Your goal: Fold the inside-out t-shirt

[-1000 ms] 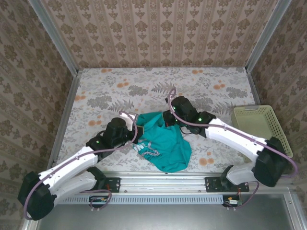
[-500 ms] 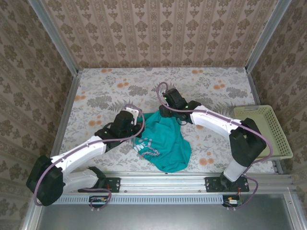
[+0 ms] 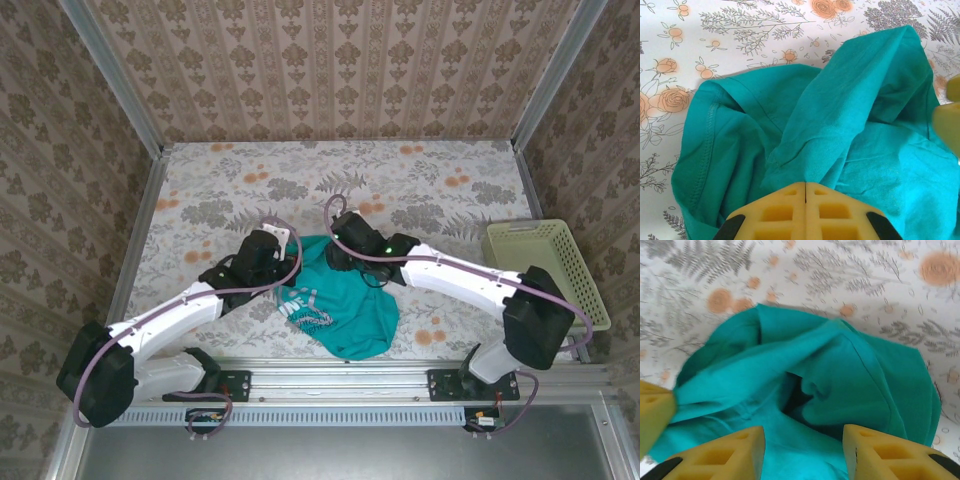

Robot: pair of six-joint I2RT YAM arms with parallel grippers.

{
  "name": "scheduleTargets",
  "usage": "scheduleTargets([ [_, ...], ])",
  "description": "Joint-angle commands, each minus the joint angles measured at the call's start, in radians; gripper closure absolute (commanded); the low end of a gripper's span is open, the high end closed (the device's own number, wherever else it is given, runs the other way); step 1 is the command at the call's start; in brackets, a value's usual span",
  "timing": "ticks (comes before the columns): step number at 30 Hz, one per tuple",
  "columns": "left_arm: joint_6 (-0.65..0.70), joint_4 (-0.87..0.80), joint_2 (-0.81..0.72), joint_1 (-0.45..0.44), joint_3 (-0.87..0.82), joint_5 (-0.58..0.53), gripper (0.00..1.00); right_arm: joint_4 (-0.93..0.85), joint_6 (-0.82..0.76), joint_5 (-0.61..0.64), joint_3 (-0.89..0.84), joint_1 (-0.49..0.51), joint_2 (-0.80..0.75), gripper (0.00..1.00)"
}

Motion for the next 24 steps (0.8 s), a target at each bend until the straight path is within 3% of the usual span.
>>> scheduleTargets([
  [1, -0.018, 0.003, -0.003, 0.010, 0.025, 0.017, 1.00, -0.029, 0.070, 0.041, 0.012, -0.010, 0.038, 0.53],
  [8, -0.027, 0.017, -0.017, 0.010, 0.013, 0.038, 1.00, -0.044, 0.091, 0.065, 0.081, -0.042, 0.146, 0.59],
  [17, -0.018, -0.011, -0.021, 0.015, 0.017, 0.002, 1.00, -0.038, 0.016, 0.098, 0.097, -0.031, 0.076, 0.99],
  [21, -0.032, -0.013, -0.018, 0.034, 0.017, -0.017, 1.00, 0.008, -0.016, -0.039, 0.044, -0.028, -0.032, 1.00],
  [24, -0.051, -0.021, 0.002, 0.063, 0.029, -0.020, 1.00, 0.090, -0.016, -0.223, -0.021, -0.028, -0.130, 1.00],
])
